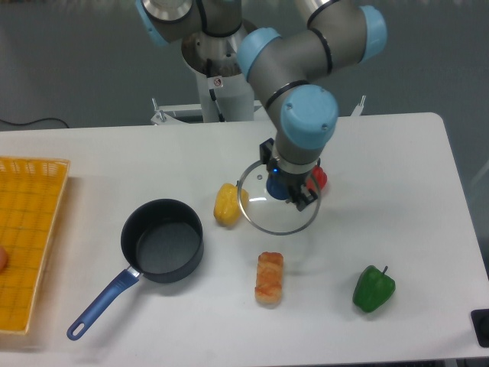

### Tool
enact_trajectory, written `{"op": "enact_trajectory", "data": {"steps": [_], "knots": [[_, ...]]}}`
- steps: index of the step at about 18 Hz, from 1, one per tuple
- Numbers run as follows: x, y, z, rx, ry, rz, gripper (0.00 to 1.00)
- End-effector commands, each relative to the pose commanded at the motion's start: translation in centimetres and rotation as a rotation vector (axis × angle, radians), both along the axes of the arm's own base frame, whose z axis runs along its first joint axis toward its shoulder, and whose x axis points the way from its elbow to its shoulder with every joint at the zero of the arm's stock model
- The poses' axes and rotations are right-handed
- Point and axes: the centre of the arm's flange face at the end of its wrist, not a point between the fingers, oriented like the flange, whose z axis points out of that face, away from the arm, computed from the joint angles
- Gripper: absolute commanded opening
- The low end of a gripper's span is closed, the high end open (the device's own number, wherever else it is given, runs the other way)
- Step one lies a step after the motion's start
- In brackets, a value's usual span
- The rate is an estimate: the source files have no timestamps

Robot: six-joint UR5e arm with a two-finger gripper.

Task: Place the lid on the table
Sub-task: 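Carry the glass lid away from the saucepan toward the red pepper, then move the held glass lid past the red pepper and lower it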

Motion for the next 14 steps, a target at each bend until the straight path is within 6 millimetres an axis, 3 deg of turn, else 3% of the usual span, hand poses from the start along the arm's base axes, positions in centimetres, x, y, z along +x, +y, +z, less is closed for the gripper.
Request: {"op": "enact_trajectory", "data": {"steps": [8,14], "knots": [[-5.3,-5.7,-2.0,-0.004,0.046,-0.05,0.48],[-7.8,-7.4,-3.5,-0.022,0.071,-0.06,0.48]]}}
